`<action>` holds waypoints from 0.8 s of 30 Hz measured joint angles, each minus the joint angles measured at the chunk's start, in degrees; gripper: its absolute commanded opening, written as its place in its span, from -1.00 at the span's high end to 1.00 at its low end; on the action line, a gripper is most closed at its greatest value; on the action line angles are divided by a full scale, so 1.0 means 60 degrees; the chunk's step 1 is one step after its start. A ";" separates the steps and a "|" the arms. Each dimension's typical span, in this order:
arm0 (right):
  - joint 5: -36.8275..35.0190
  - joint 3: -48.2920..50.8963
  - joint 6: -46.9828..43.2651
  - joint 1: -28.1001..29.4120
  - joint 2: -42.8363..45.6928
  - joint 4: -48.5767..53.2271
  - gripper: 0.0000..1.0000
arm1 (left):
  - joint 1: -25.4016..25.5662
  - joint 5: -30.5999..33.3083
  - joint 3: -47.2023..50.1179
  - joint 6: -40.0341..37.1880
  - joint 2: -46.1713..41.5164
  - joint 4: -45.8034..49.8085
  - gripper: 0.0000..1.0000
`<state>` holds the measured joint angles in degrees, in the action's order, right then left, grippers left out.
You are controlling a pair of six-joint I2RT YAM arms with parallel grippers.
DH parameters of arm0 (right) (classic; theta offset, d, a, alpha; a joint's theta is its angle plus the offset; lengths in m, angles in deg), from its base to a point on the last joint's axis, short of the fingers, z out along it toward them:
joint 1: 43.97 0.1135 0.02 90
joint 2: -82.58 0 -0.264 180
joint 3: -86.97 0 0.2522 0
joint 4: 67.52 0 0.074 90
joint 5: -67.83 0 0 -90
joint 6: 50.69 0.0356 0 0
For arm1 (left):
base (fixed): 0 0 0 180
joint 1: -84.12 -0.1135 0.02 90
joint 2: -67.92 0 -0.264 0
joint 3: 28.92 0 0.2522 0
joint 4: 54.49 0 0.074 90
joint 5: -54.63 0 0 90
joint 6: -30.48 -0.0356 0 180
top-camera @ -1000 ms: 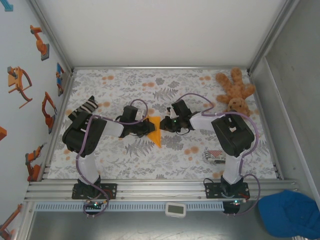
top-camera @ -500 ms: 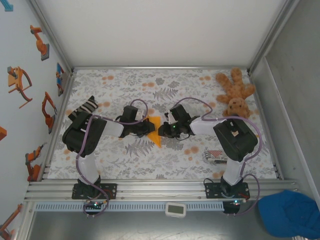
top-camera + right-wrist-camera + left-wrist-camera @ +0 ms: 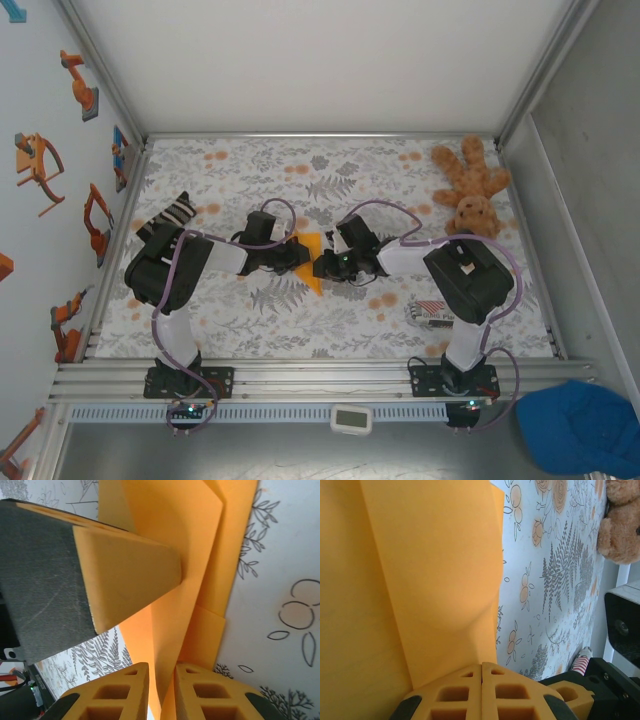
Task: Fold a paper plane with a square sheet of paper (pick it up from the middle)
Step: Fourth fold the wing at the center of the table.
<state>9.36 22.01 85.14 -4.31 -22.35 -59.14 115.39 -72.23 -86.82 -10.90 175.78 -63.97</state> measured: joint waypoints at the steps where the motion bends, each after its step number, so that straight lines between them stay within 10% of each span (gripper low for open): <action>1: 0.0007 0.0000 0.0033 0.0007 0.0000 -0.0044 0.60 | 0.0000 0.0000 0.0000 0.0000 0.0000 0.0004 0.96; 24: -0.0091 0.0000 0.0382 0.0120 -0.0364 -0.0259 0.86 | -0.0015 0.0197 0.0000 0.0000 -0.0168 0.0342 0.83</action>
<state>8.82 22.01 87.43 -3.59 -24.53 -60.69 115.30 -71.05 -86.82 -10.90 174.77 -61.91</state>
